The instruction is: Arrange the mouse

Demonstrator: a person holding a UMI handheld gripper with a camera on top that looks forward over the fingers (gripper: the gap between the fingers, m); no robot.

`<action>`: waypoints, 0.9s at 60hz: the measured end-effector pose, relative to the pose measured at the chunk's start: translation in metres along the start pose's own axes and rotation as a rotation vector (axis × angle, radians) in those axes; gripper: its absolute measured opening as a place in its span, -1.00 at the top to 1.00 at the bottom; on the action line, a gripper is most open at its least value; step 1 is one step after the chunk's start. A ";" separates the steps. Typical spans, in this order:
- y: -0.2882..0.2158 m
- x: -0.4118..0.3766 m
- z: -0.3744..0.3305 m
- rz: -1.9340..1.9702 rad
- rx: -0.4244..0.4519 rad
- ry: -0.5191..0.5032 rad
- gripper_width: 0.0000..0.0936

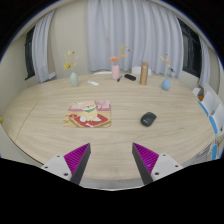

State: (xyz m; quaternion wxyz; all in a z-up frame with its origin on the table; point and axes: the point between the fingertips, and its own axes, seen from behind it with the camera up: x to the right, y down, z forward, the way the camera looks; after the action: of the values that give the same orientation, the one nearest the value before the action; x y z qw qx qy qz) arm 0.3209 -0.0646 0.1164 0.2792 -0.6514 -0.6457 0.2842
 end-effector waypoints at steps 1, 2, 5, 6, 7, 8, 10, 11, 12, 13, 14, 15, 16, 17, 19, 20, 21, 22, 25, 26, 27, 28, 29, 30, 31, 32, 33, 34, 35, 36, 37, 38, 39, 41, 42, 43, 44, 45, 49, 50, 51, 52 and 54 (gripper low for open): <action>0.000 0.002 0.000 0.002 0.000 0.003 -0.84; 0.001 0.005 0.001 0.004 -0.001 0.006 -0.84; 0.004 0.014 0.002 0.007 0.001 0.020 -0.84; 0.008 0.025 0.003 0.008 0.004 0.025 -0.84; 0.010 0.032 0.003 0.008 0.006 0.030 -0.84; 0.012 0.039 0.003 0.008 0.008 0.035 -0.84; 0.015 0.052 0.004 0.008 0.012 0.044 -0.84; 0.016 0.059 0.004 0.008 0.014 0.049 -0.84; 0.017 0.066 0.004 0.009 0.015 0.054 -0.84; 0.018 0.073 0.004 0.009 0.016 0.060 -0.84; 0.019 0.080 0.005 0.010 0.017 0.066 -0.84; 0.020 0.087 0.005 0.010 0.020 0.071 -0.84; 0.021 0.094 0.005 0.010 0.023 0.077 -0.84; 0.021 0.100 0.006 0.008 0.027 0.082 -0.84; 0.022 0.112 0.006 0.005 0.038 0.091 -0.84; 0.022 0.118 0.007 0.003 0.044 0.096 -0.85; 0.022 0.122 0.008 0.001 0.049 0.099 -0.85; 0.023 0.126 0.009 0.000 0.051 0.101 -0.85; 0.027 0.137 0.012 0.000 0.052 0.102 -0.85; 0.028 0.139 0.013 0.002 0.055 0.101 -0.85; 0.028 0.141 0.015 0.003 0.058 0.099 -0.85; 0.028 0.143 0.016 0.004 0.062 0.097 -0.85; 0.028 0.145 0.018 0.004 0.066 0.094 -0.85; 0.029 0.147 0.020 0.003 0.069 0.090 -0.85; 0.029 0.148 0.022 0.000 0.071 0.088 -0.85; 0.031 0.150 0.024 0.000 0.073 0.085 -0.85; 0.031 0.152 0.027 -0.001 0.074 0.083 -0.85; 0.033 0.154 0.029 -0.002 0.075 0.082 -0.86; 0.033 0.156 0.032 -0.004 0.074 0.083 -0.85; 0.034 0.157 0.034 -0.002 0.073 0.081 -0.85; 0.035 0.158 0.037 -0.001 0.073 0.080 -0.85; 0.036 0.159 0.039 0.000 0.072 0.079 -0.85; 0.036 0.160 0.042 0.001 0.069 0.080 -0.85; 0.037 0.162 0.047 0.007 0.070 0.079 -0.85; 0.036 0.162 0.050 0.010 0.071 0.079 -0.86; 0.035 0.163 0.052 0.011 0.073 0.077 -0.85; 0.034 0.162 0.055 0.012 0.075 0.073 -0.85; 0.033 0.162 0.059 0.011 0.076 0.070 -0.85; 0.029 0.162 0.072 0.007 0.075 0.066 -0.85; 0.028 0.162 0.076 0.006 0.076 0.066 -0.85; 0.026 0.163 0.080 0.005 0.077 0.067 -0.85; 0.025 0.163 0.084 0.004 0.076 0.068 -0.85; 0.022 0.165 0.093 0.003 0.071 0.072 -0.85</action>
State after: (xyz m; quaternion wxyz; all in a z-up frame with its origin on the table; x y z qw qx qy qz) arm 0.2689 0.0995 0.0354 0.3248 -0.6519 -0.6236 0.2839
